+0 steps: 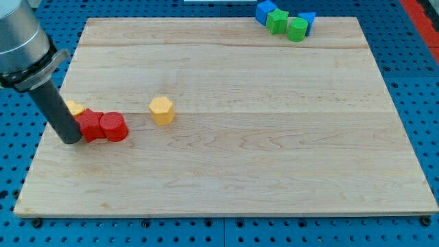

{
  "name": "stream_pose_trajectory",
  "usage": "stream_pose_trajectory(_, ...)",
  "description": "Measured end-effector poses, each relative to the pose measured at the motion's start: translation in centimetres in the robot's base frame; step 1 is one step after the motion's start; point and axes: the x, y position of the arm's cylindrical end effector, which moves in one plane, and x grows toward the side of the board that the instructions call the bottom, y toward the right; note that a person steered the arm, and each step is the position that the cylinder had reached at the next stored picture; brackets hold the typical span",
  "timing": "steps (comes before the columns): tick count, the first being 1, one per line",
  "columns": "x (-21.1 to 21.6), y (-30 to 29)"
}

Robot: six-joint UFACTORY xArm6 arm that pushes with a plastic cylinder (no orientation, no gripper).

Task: Move the yellow heart closer to the red circle

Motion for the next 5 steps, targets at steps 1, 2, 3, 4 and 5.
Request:
stream_pose_trajectory(1, -0.9, 2.2)
stream_pose_trajectory(2, -1.3, 4.1)
stream_pose_trajectory(3, 1.0, 1.8)
stream_pose_trajectory(4, 2.0, -1.5)
stream_pose_trajectory(5, -4.1, -1.7)
